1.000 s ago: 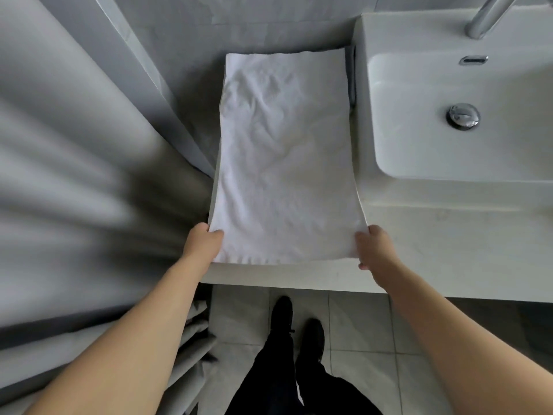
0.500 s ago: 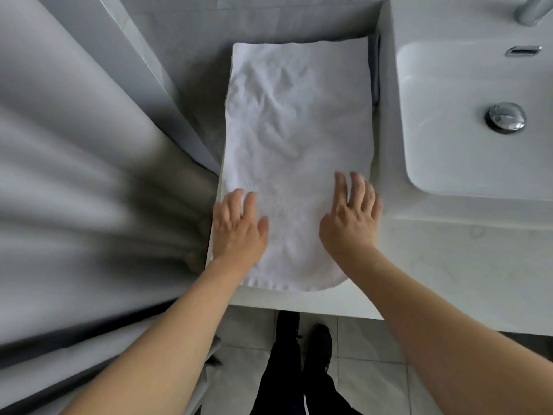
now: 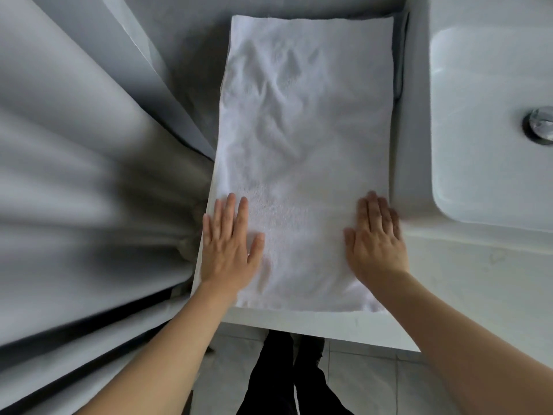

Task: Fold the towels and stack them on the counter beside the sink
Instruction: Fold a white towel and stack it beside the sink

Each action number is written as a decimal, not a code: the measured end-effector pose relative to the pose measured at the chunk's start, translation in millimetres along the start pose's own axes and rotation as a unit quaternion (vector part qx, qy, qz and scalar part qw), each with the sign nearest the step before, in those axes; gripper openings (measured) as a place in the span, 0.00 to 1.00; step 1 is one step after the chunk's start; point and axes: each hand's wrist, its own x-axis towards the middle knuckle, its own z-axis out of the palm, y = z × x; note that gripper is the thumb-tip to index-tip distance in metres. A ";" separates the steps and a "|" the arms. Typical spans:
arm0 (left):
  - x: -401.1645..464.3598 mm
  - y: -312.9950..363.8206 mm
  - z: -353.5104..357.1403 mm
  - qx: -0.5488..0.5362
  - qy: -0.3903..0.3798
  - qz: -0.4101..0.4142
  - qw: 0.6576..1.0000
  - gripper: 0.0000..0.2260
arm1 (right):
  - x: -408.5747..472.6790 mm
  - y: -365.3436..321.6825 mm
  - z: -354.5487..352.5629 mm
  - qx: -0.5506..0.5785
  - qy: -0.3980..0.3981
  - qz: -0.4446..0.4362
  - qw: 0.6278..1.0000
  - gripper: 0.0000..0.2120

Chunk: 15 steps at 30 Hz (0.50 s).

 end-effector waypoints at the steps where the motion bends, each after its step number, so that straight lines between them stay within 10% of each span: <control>1: -2.3 -1.1 -2.4 0.017 -0.007 -0.002 1.000 0.33 | 6.8 -9.2 -3.5 0.002 0.003 0.007 1.000 0.31; 11: 35.2 29.1 -11.3 0.023 -0.018 -0.009 1.000 0.30 | 83.1 -19.0 5.3 0.009 0.051 0.002 0.999 0.33; 15: 87.5 59.6 -31.0 -0.075 0.120 0.093 0.986 0.28 | 83.5 -20.7 9.3 0.029 0.086 0.004 0.996 0.33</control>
